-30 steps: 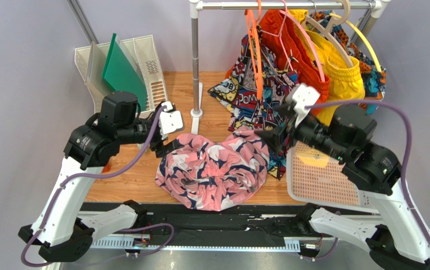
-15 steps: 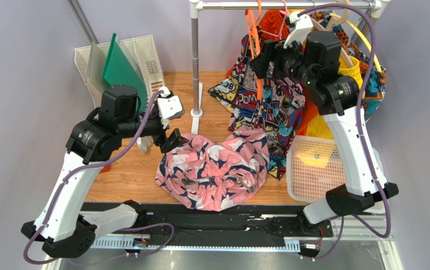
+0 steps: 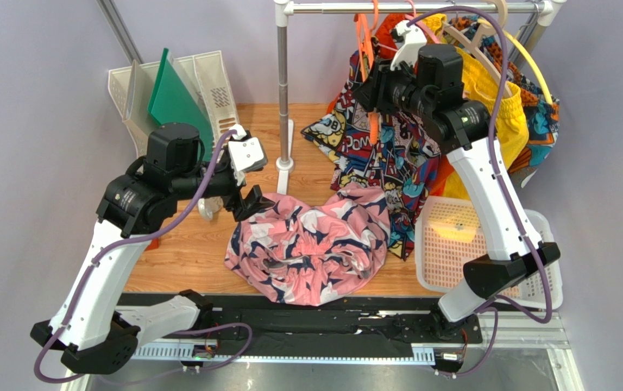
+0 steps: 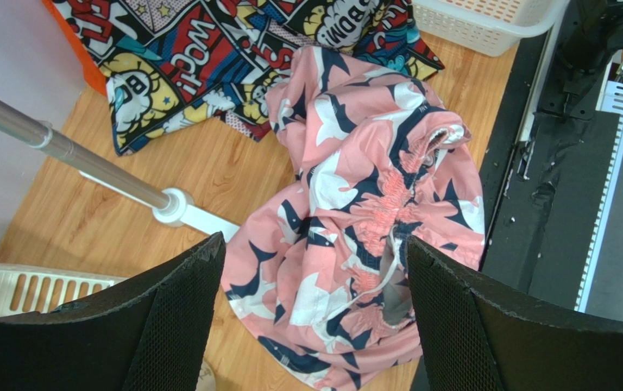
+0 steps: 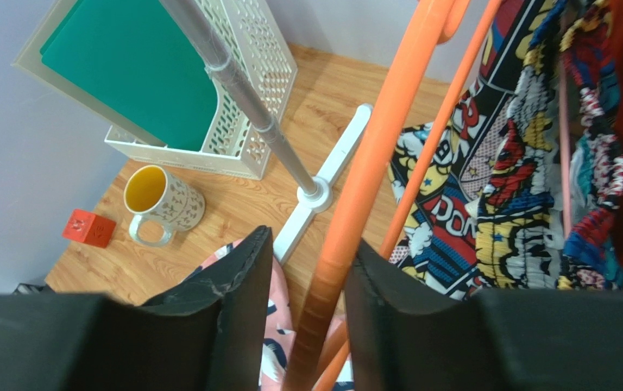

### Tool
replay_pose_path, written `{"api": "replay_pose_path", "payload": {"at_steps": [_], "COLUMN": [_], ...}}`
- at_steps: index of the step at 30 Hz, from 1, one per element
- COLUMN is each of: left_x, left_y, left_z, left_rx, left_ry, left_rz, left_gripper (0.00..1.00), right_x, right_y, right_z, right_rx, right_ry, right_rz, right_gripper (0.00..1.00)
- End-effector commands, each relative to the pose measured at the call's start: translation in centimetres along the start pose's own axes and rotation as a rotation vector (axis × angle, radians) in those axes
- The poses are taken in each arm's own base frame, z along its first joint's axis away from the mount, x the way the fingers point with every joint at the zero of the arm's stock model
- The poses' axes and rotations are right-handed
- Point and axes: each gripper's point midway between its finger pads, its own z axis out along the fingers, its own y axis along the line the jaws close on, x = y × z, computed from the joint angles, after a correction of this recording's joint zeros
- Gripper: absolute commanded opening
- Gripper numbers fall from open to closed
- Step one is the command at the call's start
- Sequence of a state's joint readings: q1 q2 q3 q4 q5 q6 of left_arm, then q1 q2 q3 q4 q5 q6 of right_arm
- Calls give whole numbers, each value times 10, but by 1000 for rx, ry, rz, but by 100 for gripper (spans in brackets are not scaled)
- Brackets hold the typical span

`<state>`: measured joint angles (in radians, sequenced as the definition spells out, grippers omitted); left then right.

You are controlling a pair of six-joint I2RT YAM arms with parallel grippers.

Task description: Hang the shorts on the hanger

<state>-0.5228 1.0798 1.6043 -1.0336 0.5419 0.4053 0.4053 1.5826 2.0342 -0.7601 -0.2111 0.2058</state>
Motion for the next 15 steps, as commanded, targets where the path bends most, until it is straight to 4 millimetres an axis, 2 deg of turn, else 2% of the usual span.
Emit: {"api": "replay_pose_path", "payload": {"at_steps": [1, 3, 4, 6, 12, 14, 15], "left_x": [-5, -4, -4, -4, -5, -4, -4], "left_y": [0, 0, 0, -1, -2, -1, -1], "left_z": [-1, 0, 0, -1, -3, -2, -2], "left_rx": [-5, -2, -4, -3, -2, -5, -10], "left_ry": [-32, -30, -31, -32, -36, -32, -31], "left_rz": [-2, -2, -3, -1, 7, 5, 6], "left_gripper": [85, 86, 86, 85, 86, 86, 86], "right_x": [-24, -28, -31, -36, -46, -51, -52], "right_y": [14, 15, 18, 20, 32, 43, 47], "right_z": [-5, -8, -11, -15, -29, -43, -43], "right_rx": [-49, -52, -58, -67, -123, -171, -190], "right_ry": [-77, -87, -99, -112, -171, -203, -219], "right_rz": [9, 9, 8, -2, -40, -42, -43], "right_gripper": [29, 21, 12, 2, 0, 0, 0]}}
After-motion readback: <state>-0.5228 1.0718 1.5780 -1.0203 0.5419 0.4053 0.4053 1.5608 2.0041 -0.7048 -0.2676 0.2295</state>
